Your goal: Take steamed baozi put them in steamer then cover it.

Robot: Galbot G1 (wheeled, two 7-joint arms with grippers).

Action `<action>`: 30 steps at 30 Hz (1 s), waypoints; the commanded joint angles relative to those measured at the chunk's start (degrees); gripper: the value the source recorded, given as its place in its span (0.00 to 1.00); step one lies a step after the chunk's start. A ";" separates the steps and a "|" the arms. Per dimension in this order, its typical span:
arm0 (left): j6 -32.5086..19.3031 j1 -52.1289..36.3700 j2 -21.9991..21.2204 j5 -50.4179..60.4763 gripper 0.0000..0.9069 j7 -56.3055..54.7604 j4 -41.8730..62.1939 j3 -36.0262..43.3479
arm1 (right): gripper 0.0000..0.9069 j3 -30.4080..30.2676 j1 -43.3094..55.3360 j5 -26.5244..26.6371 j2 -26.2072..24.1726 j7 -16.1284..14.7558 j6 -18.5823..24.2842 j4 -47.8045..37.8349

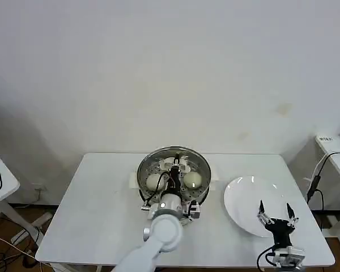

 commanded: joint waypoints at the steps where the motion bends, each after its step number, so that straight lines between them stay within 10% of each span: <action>1: -0.03 0.48 0.04 -0.82 0.00 0.15 -0.18 0.00 | 1.00 -0.01 0.12 -0.05 -0.13 -0.01 0.03 0.03; 30: -1.10 0.91 -0.67 -0.68 0.00 -0.83 0.68 -1.56 | 1.00 -0.03 -0.16 -0.15 -0.64 -0.22 0.88 -0.24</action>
